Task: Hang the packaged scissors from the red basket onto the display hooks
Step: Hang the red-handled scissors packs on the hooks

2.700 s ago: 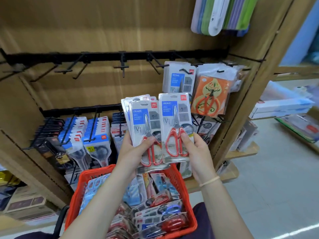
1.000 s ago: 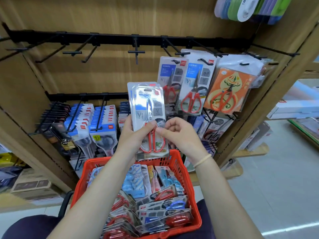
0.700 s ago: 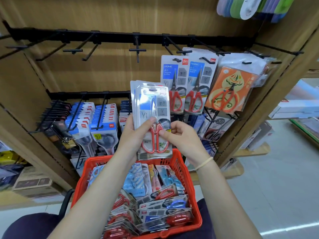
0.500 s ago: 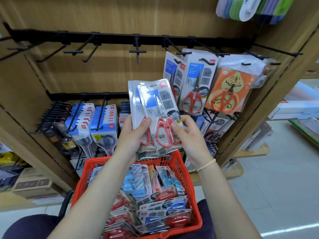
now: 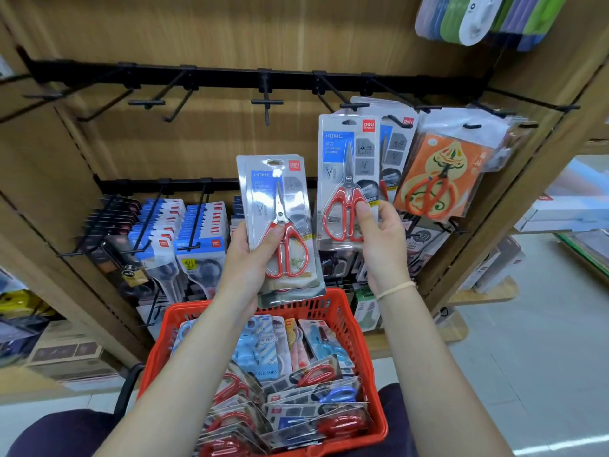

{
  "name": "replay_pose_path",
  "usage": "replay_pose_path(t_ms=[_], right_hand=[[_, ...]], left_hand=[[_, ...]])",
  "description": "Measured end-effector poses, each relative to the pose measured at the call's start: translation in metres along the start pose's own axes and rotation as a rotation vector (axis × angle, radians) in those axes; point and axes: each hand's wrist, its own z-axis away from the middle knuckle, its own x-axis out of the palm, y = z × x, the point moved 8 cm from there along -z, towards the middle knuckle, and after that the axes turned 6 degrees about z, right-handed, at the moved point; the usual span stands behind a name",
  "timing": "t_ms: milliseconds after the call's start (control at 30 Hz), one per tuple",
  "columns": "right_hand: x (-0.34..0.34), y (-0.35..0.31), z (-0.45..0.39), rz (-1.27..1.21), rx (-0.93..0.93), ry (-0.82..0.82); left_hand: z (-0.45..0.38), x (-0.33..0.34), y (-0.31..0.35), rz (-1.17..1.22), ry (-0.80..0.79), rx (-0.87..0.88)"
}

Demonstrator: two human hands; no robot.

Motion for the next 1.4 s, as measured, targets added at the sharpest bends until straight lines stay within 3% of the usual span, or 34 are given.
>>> replay_pose_path(t_ms=[267,500,667,867,933,1100,1400], right_hand=[[0.005,0.005,-0.009,0.020,0.079,0.045],[0.005,0.035,-0.008,-0.049,0.262,0.071],[0.013,0.051,0.008,-0.093,0.388,-0.015],[0.042,0.033,0.038,0.101,0.191,-0.318],[0.048,0.028,0.042,0.135,0.130,-0.342],[0.039,0.025,0.042,0.086,0.095,-0.318],[0.006,0.002,0.012,0.000,-0.027,-0.030]], left_hand=[[0.000,-0.003,-0.002,0.007,0.000,-0.001],[0.001,-0.016,-0.010,-0.014,0.059,-0.011],[0.001,-0.017,-0.011,-0.029,0.079,-0.025],[0.004,-0.006,-0.007,-0.047,0.009,0.027],[0.004,-0.004,-0.006,-0.068,0.007,0.049],[0.004,-0.007,-0.004,-0.101,0.015,0.074],[0.002,-0.014,-0.005,-0.107,0.029,0.061]])
